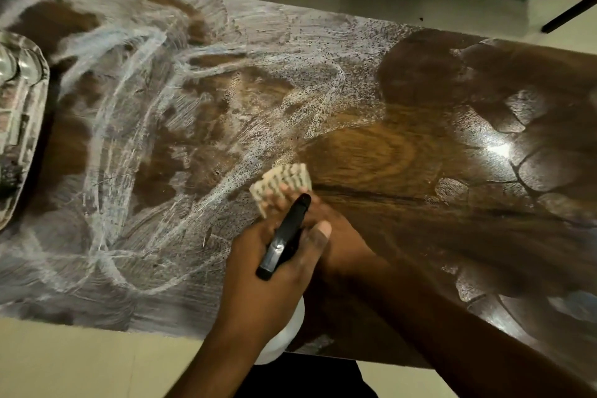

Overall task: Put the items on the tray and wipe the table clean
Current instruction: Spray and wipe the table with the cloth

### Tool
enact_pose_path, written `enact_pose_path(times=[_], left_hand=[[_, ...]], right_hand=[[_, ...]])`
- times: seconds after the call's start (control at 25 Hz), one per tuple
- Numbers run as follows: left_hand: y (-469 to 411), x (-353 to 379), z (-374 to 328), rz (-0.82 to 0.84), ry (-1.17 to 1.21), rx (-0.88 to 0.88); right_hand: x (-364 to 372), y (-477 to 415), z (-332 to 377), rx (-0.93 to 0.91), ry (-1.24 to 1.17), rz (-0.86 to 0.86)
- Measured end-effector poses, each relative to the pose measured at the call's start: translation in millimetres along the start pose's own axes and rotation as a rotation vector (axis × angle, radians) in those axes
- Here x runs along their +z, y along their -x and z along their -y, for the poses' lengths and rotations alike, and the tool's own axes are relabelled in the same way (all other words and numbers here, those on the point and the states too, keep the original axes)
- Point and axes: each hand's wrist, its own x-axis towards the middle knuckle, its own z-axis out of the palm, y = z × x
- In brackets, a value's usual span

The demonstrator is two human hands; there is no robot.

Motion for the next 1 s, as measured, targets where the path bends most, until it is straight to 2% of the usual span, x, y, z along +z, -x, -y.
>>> enact_pose_path(times=[0.08,0.12,0.16,0.2,0.28,0.36,0.44,0.52,0.64,0.68,0.76,0.8,0.88,1.0], left_hand=[[-7.5,2.6,-7.7,0.007,0.024,0.029],[-11.1,3.0,-9.9,0.008,0.018,0.047],[-14.9,3.0,-12.1,0.001,-0.005,0.053],[-18.4,3.8,-14.3,-0.009,-0.024,0.05],[-24.9,5.1,-16.5,-0.029,-0.047,0.043],[-32.5,7.8,-20.7,-0.05,-0.053,0.052],[-41.4,11.5,-24.8,-0.061,-0.033,0.07],[-52.9,14.9,-29.6,-0.08,-0.011,0.069],[-71.0,18.0,-36.6,-0.092,0.001,0.082],[-76.9,18.8,-39.0,-0.092,0.0,0.097],[-87.2,20.1,-43.7,-0.093,0.005,0.116],[-91.1,19.9,-46.2,-0.101,0.007,0.11],[-98.4,19.1,-51.5,-0.104,0.004,0.103],[-107.1,19.3,-58.0,-0.099,-0.001,0.142]], right_hand=[[-17.4,10.3,-33.9,-0.311,0.191,0.055],[-32.6,12.6,-57.9,-0.363,0.3,0.067],[-51.7,12.7,-82.5,-0.281,0.349,0.057],[-71.3,11.9,-107.0,-0.118,0.338,0.021],[-109.1,9.9,-141.2,0.25,0.225,-0.163],[-127.0,-14.9,-144.6,0.515,0.086,-0.407],[-122.7,-53.4,-116.1,0.637,-0.023,-0.502],[-103.7,-78.1,-80.7,0.51,-0.028,-0.375],[-81.0,-71.9,-38.6,0.162,-0.081,0.058],[-81.1,-66.1,-41.6,0.013,-0.051,0.132],[-100.6,-70.0,-72.5,-0.257,0.145,0.086],[-112.9,-75.7,-94.7,-0.27,0.22,0.065],[-145.8,-86.4,-142.6,-0.033,0.274,-0.018],[-191.9,-97.6,-195.5,0.412,0.137,-0.363]])
